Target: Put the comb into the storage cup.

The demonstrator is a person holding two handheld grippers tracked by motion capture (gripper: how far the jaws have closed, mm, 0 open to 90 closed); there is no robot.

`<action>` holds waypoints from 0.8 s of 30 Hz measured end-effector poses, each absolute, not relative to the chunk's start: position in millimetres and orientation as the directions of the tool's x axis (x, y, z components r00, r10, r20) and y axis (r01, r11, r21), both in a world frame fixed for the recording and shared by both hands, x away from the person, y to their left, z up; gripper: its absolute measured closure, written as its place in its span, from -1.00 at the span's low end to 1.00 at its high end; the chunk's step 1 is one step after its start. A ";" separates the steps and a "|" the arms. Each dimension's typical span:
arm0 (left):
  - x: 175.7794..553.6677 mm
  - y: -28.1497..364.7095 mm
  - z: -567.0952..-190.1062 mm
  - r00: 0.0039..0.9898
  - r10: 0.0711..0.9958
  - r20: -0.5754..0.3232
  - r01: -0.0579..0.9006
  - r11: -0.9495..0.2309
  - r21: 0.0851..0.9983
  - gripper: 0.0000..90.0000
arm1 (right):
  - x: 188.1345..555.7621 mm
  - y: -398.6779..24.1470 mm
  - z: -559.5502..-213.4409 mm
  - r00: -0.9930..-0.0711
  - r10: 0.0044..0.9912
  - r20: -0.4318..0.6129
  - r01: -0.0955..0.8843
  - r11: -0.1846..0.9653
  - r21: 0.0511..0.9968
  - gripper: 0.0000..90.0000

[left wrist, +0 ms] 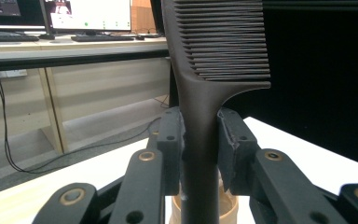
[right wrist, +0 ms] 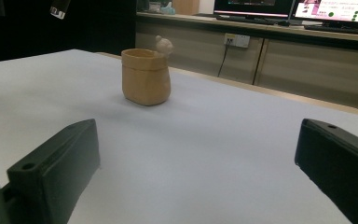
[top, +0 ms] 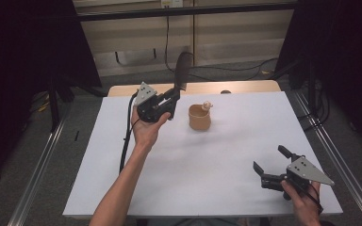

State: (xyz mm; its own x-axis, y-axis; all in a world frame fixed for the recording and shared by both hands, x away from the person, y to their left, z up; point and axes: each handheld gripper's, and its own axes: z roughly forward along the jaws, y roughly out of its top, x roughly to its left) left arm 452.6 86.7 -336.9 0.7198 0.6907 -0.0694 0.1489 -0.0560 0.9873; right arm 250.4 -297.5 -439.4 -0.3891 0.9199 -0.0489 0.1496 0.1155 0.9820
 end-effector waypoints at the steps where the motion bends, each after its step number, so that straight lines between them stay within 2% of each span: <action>1: 453.3 85.3 -336.5 0.718 0.692 -0.074 0.151 -0.051 0.987 0.62 | 250.4 -297.6 -439.4 -0.389 0.920 -0.049 0.150 0.116 0.982 -1.00; 24: 471.7 49.0 -340.3 0.738 0.668 -0.093 0.135 -0.011 0.991 0.62 | 249.7 -298.7 -439.1 -0.390 0.920 -0.046 0.149 0.112 0.982 -1.00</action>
